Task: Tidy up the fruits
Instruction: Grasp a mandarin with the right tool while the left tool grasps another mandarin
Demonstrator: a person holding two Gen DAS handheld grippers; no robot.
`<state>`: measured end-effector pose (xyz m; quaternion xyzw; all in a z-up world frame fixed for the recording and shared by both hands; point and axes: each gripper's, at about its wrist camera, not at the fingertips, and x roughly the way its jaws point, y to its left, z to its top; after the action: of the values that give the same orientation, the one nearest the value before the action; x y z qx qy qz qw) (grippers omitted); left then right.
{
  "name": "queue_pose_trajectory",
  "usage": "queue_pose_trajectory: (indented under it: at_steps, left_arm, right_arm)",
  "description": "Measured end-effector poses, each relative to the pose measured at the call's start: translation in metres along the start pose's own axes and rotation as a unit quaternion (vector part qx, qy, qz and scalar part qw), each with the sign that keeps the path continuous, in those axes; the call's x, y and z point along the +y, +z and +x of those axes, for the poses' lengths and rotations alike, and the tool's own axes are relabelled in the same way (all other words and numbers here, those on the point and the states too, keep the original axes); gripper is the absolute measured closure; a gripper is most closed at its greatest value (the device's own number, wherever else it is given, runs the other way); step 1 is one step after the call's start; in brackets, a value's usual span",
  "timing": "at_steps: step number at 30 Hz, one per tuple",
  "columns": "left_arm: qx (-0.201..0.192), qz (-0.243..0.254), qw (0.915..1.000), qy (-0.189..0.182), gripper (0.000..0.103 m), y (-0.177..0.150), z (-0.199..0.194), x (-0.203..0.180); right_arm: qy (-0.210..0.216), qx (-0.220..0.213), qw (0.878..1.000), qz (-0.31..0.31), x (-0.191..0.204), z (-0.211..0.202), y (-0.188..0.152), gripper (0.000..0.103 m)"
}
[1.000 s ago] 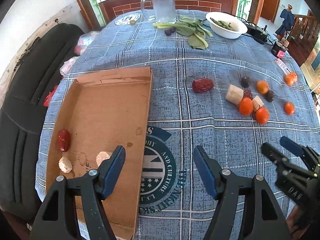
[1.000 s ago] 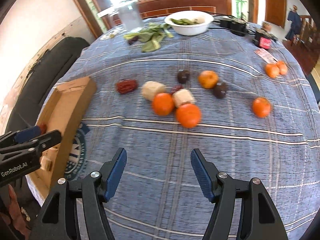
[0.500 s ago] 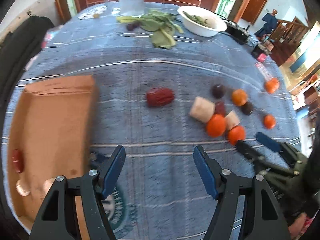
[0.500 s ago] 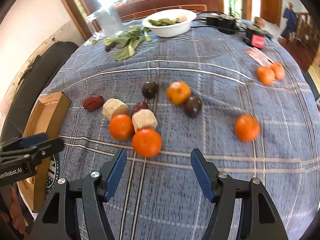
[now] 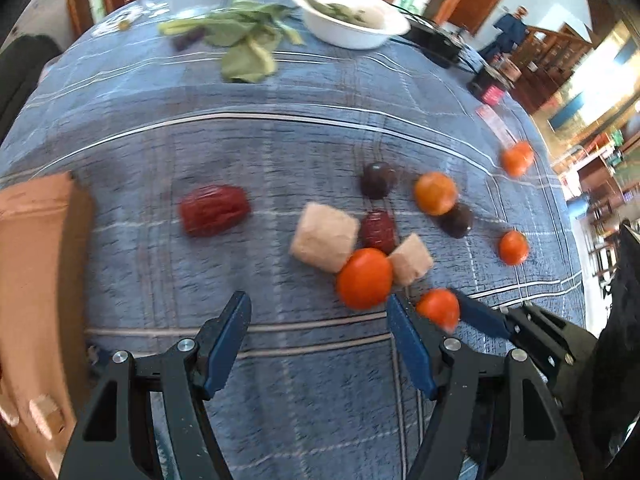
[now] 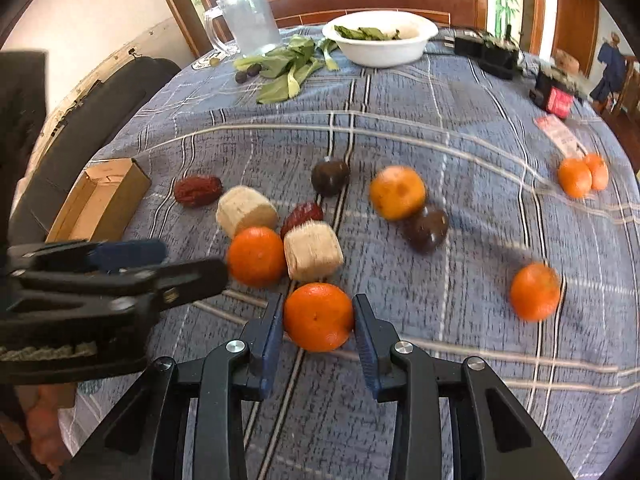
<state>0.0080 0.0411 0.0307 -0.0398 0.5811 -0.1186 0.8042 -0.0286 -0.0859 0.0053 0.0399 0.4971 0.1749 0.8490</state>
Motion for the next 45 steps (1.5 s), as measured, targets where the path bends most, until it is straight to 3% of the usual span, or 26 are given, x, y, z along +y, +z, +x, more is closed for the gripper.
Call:
queue_pose_trajectory:
  at_steps: [6,8,10,12,21,28,36,45]
  left_arm:
    - [-0.010,0.042,0.9990,-0.012,0.034,0.007,0.015,-0.019]
    - [-0.018,0.057,0.9981,-0.011,0.040,0.007,0.014,-0.026]
    - [-0.019,0.069,0.9969,-0.032,0.060,0.006,0.012,-0.032]
    - [-0.016,0.080,0.9963,-0.027,0.077,0.004,0.011,-0.036]
    - [-0.013,0.089,0.9954,-0.031,0.077,0.002,0.013,-0.037]
    - [-0.008,0.128,0.9917,0.002,0.077,0.005,0.026,-0.057]
    - [-0.010,0.146,0.9892,-0.013,0.077,-0.002,0.013,-0.071]
    - [-0.027,0.149,0.9877,-0.040,0.077,-0.007,-0.006,-0.077]
  right_arm:
    - [0.002,0.006,1.000,0.017,-0.009,-0.010,-0.014,0.067]
    - [0.002,0.005,1.000,0.022,-0.011,-0.013,-0.018,0.067]
    - [0.002,0.004,1.000,0.027,-0.012,-0.015,-0.021,0.067]
    - [0.001,0.004,1.000,0.030,-0.013,-0.017,-0.023,0.067]
    - [-0.013,0.005,0.999,0.041,-0.013,-0.026,-0.038,0.067]
    - [-0.032,-0.010,0.997,0.072,-0.022,-0.052,-0.057,0.066]
    - [-0.070,-0.033,0.988,0.137,-0.041,-0.090,-0.087,0.066]
    - [-0.095,-0.032,0.982,0.162,-0.034,-0.099,-0.098,0.066]
